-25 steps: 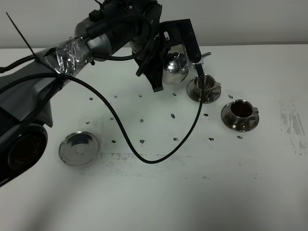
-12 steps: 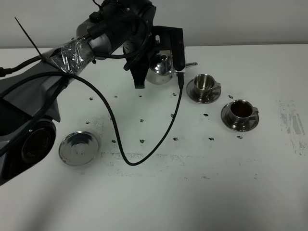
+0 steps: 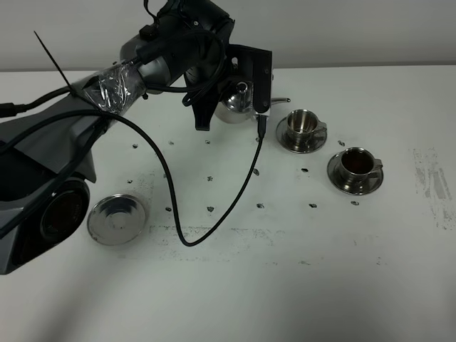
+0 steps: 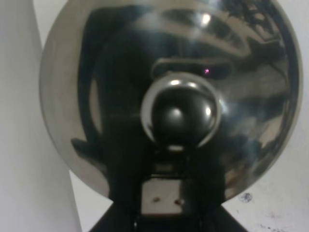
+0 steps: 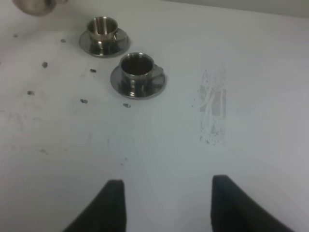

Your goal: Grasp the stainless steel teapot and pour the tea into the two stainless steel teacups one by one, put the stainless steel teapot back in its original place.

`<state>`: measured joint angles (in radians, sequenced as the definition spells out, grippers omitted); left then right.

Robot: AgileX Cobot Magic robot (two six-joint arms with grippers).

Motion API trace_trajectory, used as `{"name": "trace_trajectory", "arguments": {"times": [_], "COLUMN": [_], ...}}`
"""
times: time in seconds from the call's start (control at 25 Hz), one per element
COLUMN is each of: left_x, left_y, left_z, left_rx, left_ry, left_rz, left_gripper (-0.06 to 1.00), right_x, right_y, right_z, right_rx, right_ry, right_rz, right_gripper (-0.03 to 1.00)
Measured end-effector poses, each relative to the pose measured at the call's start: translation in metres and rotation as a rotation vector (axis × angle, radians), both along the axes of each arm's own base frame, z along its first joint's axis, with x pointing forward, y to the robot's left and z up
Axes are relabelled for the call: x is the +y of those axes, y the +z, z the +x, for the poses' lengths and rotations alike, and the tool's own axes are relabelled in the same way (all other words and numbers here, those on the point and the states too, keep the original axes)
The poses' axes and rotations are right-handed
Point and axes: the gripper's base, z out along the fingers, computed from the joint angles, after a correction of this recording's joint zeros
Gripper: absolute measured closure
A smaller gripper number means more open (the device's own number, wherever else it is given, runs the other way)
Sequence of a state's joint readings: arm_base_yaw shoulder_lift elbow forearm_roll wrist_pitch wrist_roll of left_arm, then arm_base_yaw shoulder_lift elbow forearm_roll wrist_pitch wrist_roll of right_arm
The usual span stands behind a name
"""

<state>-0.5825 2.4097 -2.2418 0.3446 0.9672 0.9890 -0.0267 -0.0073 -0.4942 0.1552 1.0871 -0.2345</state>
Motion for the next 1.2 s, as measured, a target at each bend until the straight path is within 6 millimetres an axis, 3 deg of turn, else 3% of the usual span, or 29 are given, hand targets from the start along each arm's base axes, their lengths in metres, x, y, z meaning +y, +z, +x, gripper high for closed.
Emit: {"name": "trace_trajectory", "arguments": {"times": [0.64,1.2], "left_x": [-0.019,-0.032], "left_y": [-0.019,-0.017], "left_z": [0.001,-0.004], "left_rx": [-0.081,-0.161], "left_ry": [-0.077,-0.061], "left_rz": [0.067,0.096], "left_gripper": [0.76,0.76], "right_x": [0.0,0.0], "right_y": [0.0,0.0], "right_z": [0.0,0.0], "right_rx": [0.0,0.0], "right_ry": [0.0,0.0], "right_rz": [0.0,0.0], "right_gripper": [0.55,0.55]}}
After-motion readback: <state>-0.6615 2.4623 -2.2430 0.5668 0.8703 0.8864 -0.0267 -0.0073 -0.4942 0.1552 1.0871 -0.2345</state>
